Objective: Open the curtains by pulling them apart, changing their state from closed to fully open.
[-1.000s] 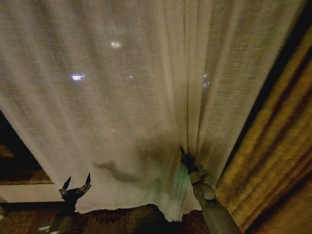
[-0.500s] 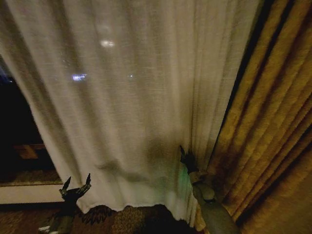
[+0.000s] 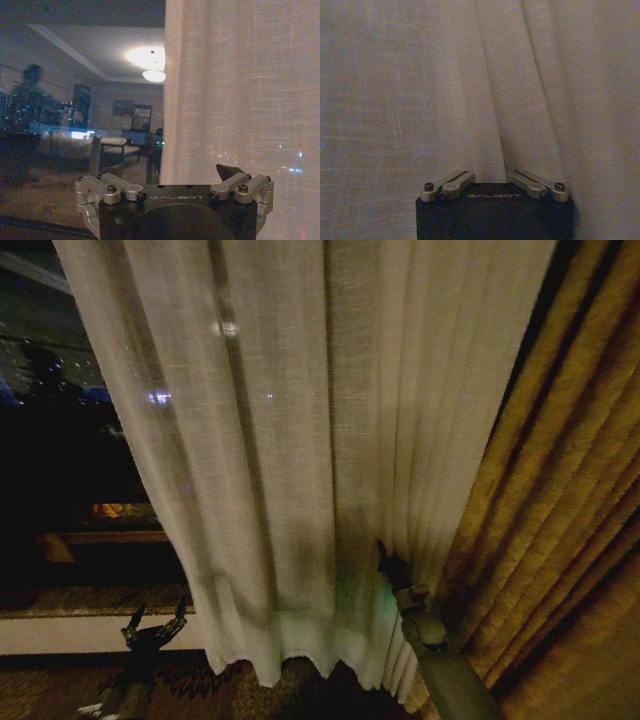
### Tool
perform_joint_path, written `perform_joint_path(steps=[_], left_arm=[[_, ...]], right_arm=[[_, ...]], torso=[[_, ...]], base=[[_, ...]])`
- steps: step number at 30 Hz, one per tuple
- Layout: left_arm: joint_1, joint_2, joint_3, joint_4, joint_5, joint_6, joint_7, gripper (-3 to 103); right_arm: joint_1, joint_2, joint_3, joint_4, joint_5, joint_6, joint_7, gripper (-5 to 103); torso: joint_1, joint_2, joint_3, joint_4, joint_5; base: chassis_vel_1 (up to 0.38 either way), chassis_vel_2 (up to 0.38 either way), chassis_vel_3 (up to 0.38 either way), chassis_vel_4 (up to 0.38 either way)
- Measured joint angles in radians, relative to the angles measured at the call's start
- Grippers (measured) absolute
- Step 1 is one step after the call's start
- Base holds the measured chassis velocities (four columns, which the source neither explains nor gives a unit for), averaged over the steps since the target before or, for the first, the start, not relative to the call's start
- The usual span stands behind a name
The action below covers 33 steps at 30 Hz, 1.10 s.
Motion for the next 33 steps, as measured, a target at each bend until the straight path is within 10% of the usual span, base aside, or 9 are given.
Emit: perform_joint_path(steps=[16,20,33], left_arm=[[0.000,0.000,0.000,0.000,0.000,0.000,0.000,100],[0.000,0.000,0.000,0.000,0.000,0.000,0.000,100],[0.000,0.000,0.000,0.000,0.000,0.000,0.000,100]], right_arm=[[0.012,-0.067,0.109,-0.032,0.010,-0.103,0.201,0],[-0.024,-0.068,0.084,0.035,0.062,-0.114,0.161,-2],[-0.147,-0.074,-0.059,0.293,0.161,-0.154,-0.015,41]], torso=[[0.000,0.000,0.000,-0.0003,-0.0001],[0.000,0.000,0.000,-0.0004,0.0003],[0.000,0.000,0.000,-0.0001,-0.0001]], base=[[0.000,0.000,0.000,0.000],[0.000,0.000,0.000,0.000],[0.000,0.000,0.000,0.000]])
